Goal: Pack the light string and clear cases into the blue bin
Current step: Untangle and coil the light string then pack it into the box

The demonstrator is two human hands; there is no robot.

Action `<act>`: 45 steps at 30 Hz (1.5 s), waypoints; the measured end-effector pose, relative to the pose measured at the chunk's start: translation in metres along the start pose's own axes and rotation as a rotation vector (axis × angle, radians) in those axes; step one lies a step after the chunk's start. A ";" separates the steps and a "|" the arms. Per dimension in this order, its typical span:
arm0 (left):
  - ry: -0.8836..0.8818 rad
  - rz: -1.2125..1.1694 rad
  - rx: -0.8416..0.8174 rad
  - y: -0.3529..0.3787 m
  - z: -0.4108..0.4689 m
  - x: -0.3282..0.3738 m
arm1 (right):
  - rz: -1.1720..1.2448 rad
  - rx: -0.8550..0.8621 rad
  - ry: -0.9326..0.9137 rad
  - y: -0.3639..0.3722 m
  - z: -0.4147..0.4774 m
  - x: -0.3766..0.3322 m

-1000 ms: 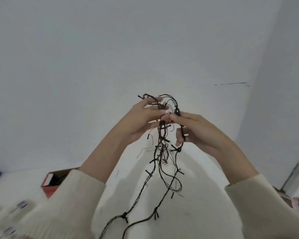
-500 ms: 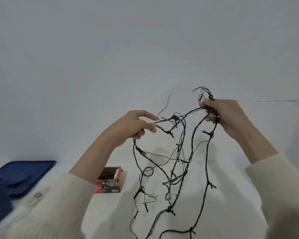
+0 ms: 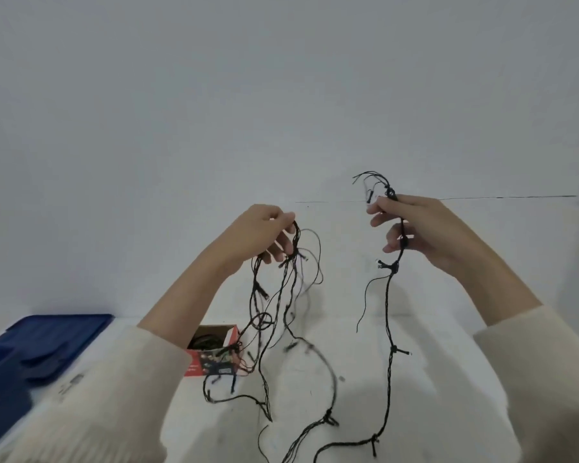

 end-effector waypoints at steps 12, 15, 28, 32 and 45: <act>0.129 -0.414 0.027 -0.026 -0.005 0.037 | 0.307 -0.349 -0.109 0.056 -0.008 0.033; 0.145 -0.534 -0.065 -0.021 0.000 0.042 | 0.363 -0.381 -0.132 0.063 -0.010 0.040; 0.147 -0.307 -0.109 0.005 0.020 0.040 | 0.401 -0.366 -0.143 0.068 0.001 0.005; 0.093 0.198 0.128 -0.010 0.020 0.022 | 0.508 -0.267 -0.119 0.042 0.005 -0.008; 0.130 -0.030 0.398 0.014 0.042 -0.071 | 0.395 0.048 -0.183 -0.021 0.014 -0.037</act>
Point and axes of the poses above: each hand's wrist, its own z-axis towards the middle knuckle, its own y-axis out of the palm, x = y × z, the point moved 6 cm from there along z, towards the middle knuckle, and after that the axes turned 14 degrees about -x, right-handed, at the moved point
